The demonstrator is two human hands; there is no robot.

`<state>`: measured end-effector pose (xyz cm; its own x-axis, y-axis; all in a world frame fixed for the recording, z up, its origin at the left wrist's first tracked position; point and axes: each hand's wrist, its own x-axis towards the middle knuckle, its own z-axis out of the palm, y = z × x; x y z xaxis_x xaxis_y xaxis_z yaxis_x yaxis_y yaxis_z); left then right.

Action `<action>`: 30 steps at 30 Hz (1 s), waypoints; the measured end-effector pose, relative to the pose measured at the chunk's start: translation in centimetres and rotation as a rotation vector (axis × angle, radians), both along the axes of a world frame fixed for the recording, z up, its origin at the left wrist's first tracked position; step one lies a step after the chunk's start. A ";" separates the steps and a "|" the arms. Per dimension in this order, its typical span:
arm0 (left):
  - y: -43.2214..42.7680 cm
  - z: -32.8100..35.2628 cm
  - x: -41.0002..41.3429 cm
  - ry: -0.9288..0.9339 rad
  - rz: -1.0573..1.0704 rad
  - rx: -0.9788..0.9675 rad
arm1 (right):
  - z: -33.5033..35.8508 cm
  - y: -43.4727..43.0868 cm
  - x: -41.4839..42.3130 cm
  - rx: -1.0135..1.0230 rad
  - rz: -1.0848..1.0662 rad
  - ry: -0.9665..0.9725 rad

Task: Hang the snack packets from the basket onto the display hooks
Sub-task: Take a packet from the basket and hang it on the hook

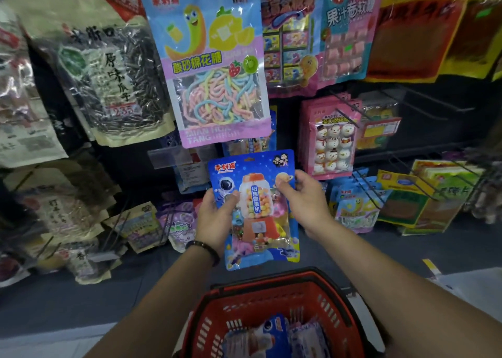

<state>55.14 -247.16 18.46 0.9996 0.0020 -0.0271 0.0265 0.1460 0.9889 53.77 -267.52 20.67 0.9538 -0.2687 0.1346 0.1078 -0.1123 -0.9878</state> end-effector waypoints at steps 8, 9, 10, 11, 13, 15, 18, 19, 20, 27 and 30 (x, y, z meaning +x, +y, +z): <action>-2.1 0.5 4.0 -0.153 0.037 0.010 | 0.8 -1.9 3.9 -0.060 -0.015 -0.124; -2.3 0.4 4.2 -0.151 0.045 0.007 | 0.7 -2.1 4.2 -0.067 -0.014 -0.117; -2.5 0.3 4.4 -0.147 0.049 0.004 | 0.6 -2.2 4.5 -0.072 -0.015 -0.108; -2.7 0.3 4.5 -0.140 0.054 0.005 | 0.5 -2.3 4.7 -0.067 -0.013 -0.100; -2.8 0.2 4.8 -0.147 0.066 0.012 | 0.2 -2.4 5.2 -0.053 -0.011 -0.091; -3.0 0.0 5.2 -0.152 0.063 0.001 | 0.1 -2.5 5.7 -0.066 -0.028 -0.083; -3.2 -0.2 5.8 -0.148 0.072 -0.002 | -0.3 -2.5 6.6 -0.107 -0.049 -0.064; -3.3 -0.2 6.1 -0.141 0.085 0.010 | -0.5 -2.5 6.9 -0.118 -0.049 -0.055; -3.4 -0.3 6.5 -0.137 0.092 0.017 | -0.8 -2.5 7.2 -0.126 -0.047 -0.037; -3.7 -0.5 8.6 -0.109 0.159 0.156 | -2.5 -2.9 9.4 -0.183 -0.054 0.104; -3.9 0.1 10.5 -0.066 0.225 0.179 | -2.5 -2.9 11.1 -0.246 -0.112 0.111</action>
<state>65.64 -251.02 18.57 0.9732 0.2224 0.0592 -0.0525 -0.0360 0.9980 64.84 -270.39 18.19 0.9326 -0.3451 0.1053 -0.0259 -0.3551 -0.9345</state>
